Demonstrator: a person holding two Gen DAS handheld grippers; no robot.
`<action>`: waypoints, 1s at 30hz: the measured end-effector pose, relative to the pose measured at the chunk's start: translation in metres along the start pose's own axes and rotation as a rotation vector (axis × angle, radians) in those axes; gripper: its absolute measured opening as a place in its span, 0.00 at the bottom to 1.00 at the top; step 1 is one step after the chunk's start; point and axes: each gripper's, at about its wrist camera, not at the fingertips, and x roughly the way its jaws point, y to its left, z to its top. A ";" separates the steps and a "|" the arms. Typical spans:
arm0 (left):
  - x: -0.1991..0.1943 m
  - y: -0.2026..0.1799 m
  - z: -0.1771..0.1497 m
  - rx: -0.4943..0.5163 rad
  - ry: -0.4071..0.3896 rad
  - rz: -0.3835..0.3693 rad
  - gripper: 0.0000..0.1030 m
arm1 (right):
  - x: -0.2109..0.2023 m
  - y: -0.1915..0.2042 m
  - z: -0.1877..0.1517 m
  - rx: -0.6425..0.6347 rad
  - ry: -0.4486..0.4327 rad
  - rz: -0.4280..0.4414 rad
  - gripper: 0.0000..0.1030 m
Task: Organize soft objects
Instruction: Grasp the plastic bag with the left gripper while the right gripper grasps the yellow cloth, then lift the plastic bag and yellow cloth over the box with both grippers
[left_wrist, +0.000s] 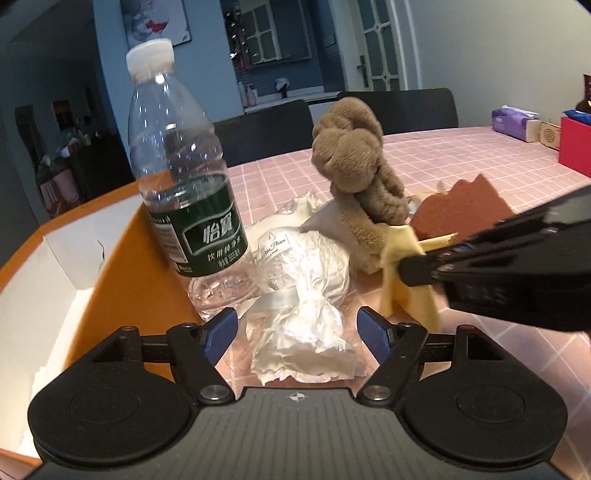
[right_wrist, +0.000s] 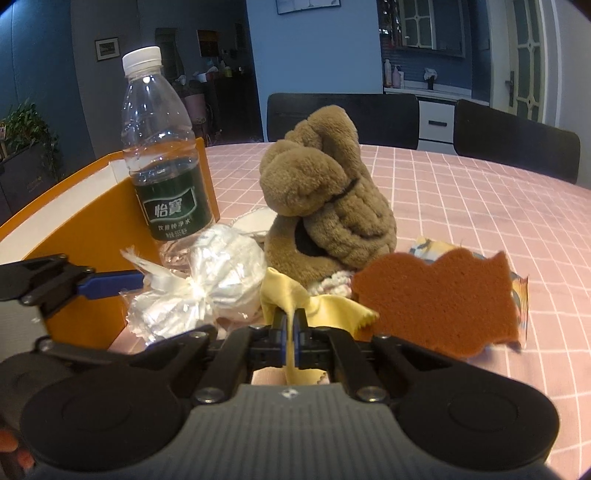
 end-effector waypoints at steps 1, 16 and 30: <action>0.002 0.000 0.000 0.000 0.004 0.000 0.81 | -0.001 -0.001 -0.002 0.002 0.001 0.001 0.00; -0.003 0.003 -0.010 -0.066 0.011 -0.014 0.40 | -0.015 0.007 -0.009 0.003 0.005 0.010 0.00; -0.100 0.027 -0.002 -0.203 -0.157 -0.069 0.40 | -0.085 0.022 0.001 0.003 -0.110 0.087 0.00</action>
